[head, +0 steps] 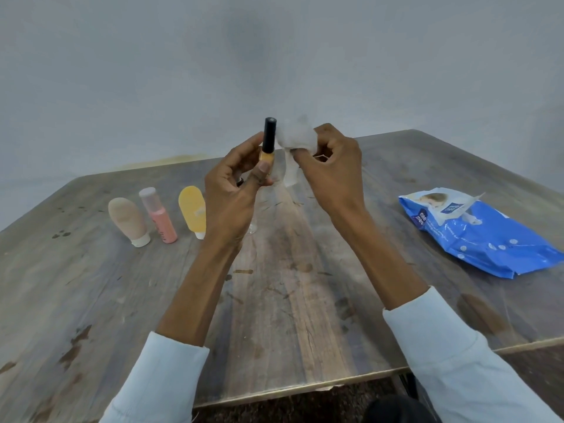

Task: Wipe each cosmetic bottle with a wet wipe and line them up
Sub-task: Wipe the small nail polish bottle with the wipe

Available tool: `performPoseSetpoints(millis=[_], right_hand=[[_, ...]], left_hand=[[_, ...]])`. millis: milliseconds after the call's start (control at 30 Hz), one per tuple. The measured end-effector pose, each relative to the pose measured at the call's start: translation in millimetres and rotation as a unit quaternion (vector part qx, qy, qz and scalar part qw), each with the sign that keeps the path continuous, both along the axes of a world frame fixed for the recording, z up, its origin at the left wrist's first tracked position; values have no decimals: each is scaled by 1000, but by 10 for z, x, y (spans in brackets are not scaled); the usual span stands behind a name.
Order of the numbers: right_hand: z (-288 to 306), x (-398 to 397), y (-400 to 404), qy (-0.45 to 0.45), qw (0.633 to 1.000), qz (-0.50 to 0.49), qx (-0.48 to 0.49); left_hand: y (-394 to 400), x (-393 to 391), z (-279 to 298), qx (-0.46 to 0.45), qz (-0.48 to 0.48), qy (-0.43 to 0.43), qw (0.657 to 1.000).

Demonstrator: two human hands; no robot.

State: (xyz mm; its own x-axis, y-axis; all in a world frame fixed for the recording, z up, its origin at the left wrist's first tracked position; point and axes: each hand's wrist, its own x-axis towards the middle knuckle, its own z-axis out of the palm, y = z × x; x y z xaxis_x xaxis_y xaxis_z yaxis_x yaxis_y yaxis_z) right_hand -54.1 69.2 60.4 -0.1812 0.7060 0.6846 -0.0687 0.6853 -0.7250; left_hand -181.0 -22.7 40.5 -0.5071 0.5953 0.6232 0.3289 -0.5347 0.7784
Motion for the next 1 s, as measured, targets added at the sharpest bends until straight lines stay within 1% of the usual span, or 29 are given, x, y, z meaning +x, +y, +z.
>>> performPoseSetpoints(millis=[67,100,233,367,533,733,867,1000], right_hand=[[22,27,2,22,998,36,-38],[25,32,-11,21,998,45,-41],[37,4,-65,-12,998,63,-9],[39,1,-50,-18,998,61,9],[39,11,-50,-18,998,65,9],[29,3,-51,-28,998,60,15],[15,-9,-52,-22,998,52,12],[-22,-33,-35,-37,998,37,21]], left_hand=[[-3,20,4,-10,-26,-4,1000],[-2,23,7,-13,-35,-6,999],[-15,19,7,-9,-54,-16,998],[-37,8,24,9,-41,-41,998],[-27,1,3,-16,-52,-20,998],[-13,-28,4,-7,-23,-70,997],[-14,26,-2,-19,-24,-58,998],[10,-11,-22,-10,21,-71,997]])
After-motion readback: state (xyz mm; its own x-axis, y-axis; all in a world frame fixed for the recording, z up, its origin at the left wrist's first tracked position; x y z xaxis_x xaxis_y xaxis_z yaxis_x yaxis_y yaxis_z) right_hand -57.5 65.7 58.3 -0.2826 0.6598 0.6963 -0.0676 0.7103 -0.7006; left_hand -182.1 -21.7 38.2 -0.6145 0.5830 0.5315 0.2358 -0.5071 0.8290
